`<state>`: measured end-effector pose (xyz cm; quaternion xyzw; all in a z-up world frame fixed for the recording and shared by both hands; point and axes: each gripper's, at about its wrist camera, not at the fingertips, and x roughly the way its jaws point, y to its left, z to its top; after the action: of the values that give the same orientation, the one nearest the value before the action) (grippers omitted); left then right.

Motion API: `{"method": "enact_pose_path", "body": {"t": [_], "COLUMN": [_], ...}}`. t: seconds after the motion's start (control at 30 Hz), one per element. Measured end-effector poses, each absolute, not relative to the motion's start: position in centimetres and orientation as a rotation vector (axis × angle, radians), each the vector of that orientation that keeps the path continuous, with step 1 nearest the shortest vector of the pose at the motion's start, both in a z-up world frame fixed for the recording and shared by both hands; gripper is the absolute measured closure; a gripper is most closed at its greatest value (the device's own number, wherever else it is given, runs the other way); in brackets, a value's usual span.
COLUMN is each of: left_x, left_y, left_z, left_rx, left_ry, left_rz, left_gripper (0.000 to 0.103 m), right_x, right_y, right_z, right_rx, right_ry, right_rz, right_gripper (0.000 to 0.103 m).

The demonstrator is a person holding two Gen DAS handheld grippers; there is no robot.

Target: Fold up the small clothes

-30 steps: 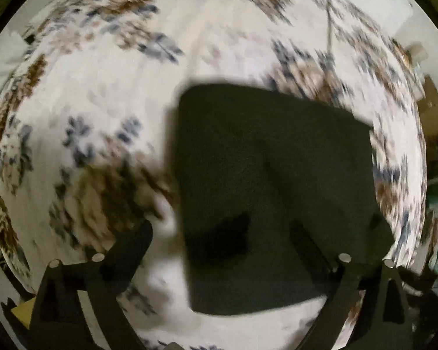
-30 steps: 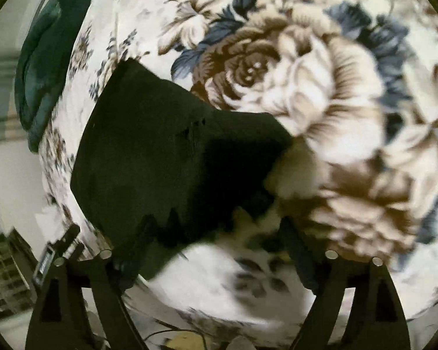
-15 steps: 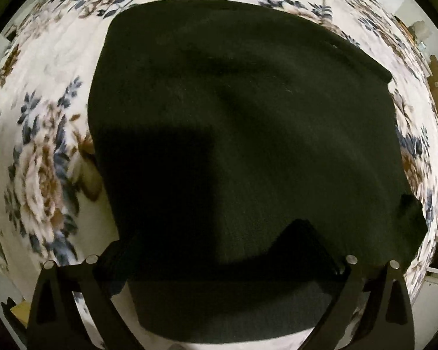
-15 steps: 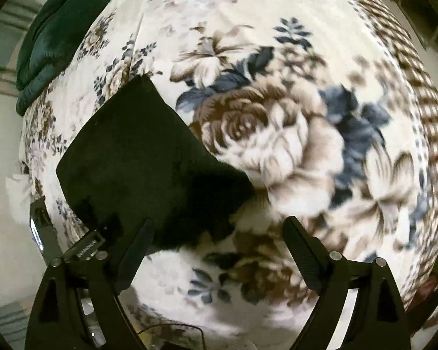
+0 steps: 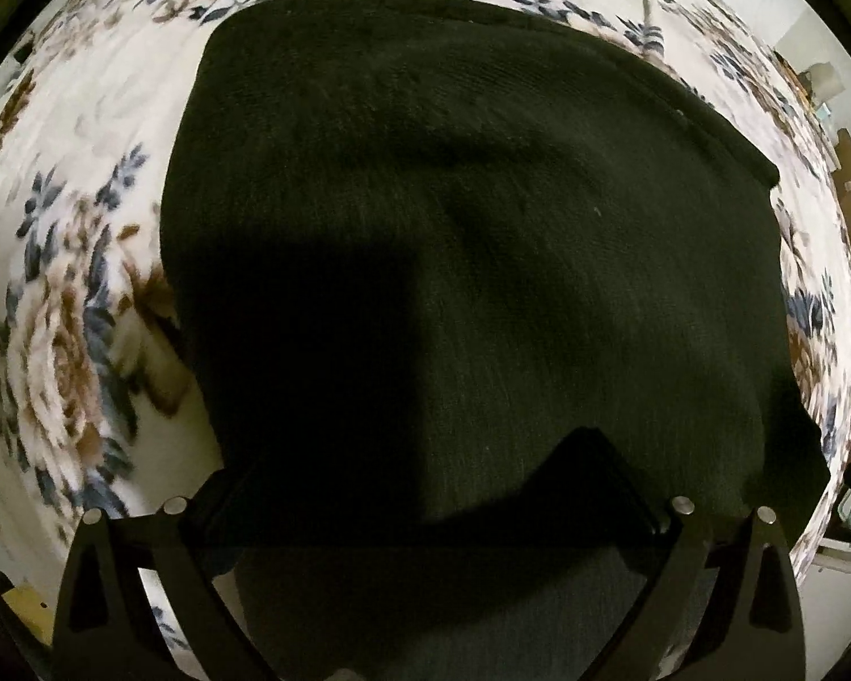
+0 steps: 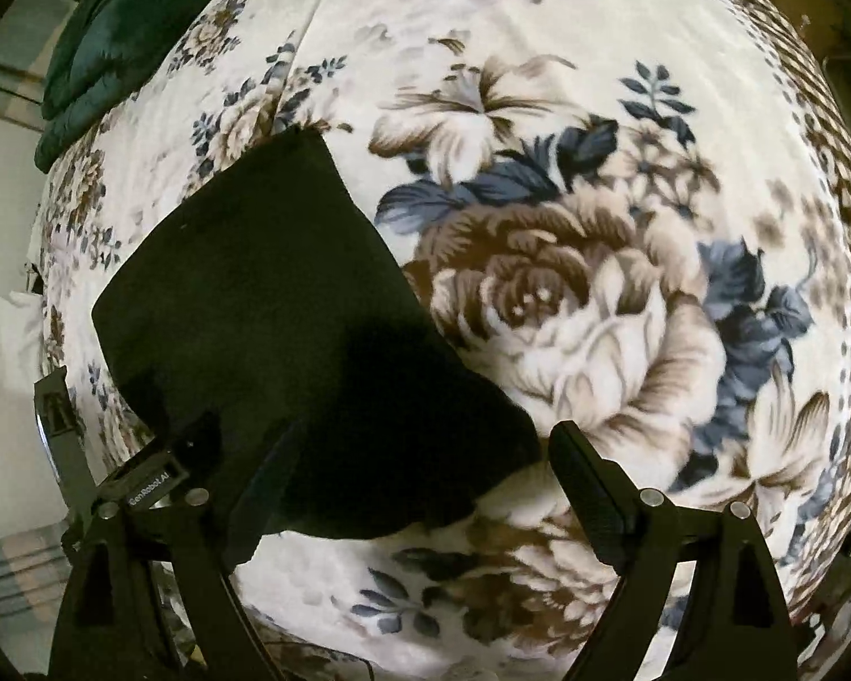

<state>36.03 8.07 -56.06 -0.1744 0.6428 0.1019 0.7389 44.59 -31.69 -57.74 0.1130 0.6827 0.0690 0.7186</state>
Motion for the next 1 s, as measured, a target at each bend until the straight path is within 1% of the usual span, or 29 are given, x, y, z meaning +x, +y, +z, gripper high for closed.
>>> {"method": "enact_pose_path", "body": {"t": [0.2,0.4,0.5,0.53,0.57,0.6,0.73,0.87,0.97,1.0], "left_x": [36.6,35.6,36.0,36.0,35.7,35.2,33.7,34.0,36.1,36.2], "left_y": [8.1,8.2,8.6,8.9,9.2,9.3,13.0,16.6,18.3,19.0], "left_z": [-56.3,-56.3,-56.2,-55.7,-55.0,-53.2,-49.7,-50.4,-51.4,-51.4], "left_rx": [-0.386,-0.404,-0.411,-0.412,-0.42,-0.434,-0.456,-0.483,-0.479,-0.473], "left_ry": [1.391,1.304,1.335,1.345,1.335,1.297,1.201,1.204,1.208,1.212], "left_rz": [0.239,0.27,0.256,0.247,0.245,0.245,0.303,0.355,0.377,0.38], "left_gripper": [0.0,0.0,0.0,0.001,0.004,0.01,0.01,0.01,0.01,0.01], "right_x": [45.3,45.5,46.1,46.5,47.1,47.8,51.3,55.4,58.7,59.3], "right_y": [-31.1,-30.6,-30.4,-30.4,-30.4,-30.5,-30.5,-28.8,-26.3,-25.6], "right_z": [-58.1,-58.6,-58.9,-59.0,-59.1,-59.3,-59.9,-60.3,-62.0,-62.5], "right_rx": [0.22,0.217,0.224,0.233,0.245,0.264,0.283,0.245,0.23,0.232], "right_ry": [1.512,1.52,1.514,1.507,1.503,1.5,1.462,1.427,1.463,1.48], "right_rz": [0.159,0.17,0.189,0.203,0.218,0.24,0.308,0.388,0.447,0.46], "right_gripper": [0.012,0.012,0.012,0.012,0.012,0.012,0.012,0.012,0.012,0.014]}}
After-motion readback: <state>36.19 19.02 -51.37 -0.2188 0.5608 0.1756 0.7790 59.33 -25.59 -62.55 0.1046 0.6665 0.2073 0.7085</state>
